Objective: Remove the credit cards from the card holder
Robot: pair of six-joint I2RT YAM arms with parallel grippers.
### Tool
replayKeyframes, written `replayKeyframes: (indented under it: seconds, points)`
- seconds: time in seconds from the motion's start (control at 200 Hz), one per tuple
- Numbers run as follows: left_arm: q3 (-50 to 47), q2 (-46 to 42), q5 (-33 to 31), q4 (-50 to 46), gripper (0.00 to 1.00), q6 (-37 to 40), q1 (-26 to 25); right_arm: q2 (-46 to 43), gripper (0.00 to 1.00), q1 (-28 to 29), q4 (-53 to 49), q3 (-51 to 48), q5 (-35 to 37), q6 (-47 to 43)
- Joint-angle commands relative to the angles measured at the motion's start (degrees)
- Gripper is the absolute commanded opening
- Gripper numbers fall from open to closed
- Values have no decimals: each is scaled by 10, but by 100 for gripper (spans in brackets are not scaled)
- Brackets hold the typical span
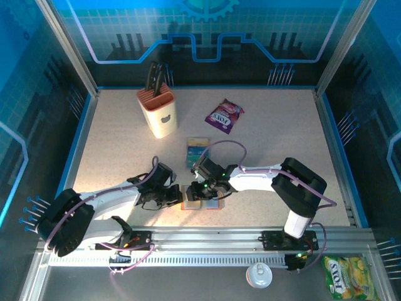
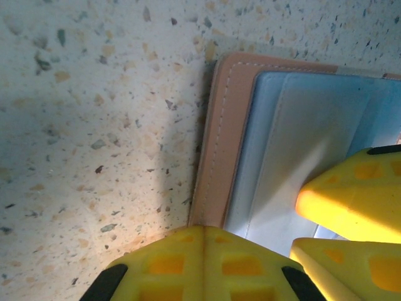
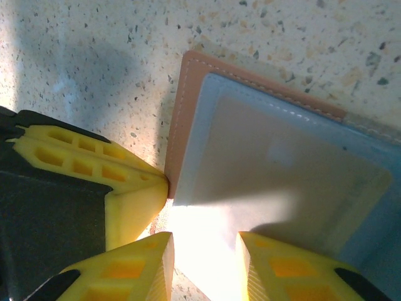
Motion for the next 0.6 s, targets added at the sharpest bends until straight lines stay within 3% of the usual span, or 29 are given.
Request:
replayKeyframes:
  seconds: [0.0, 0.595]
  points:
    - [-8, 19, 1, -16, 6, -3, 3, -12, 33, 5, -15, -14, 25, 12]
    - [19, 49, 0, -49, 6, 23, 3, -52, 33, -14, -49, -44, 44, -7]
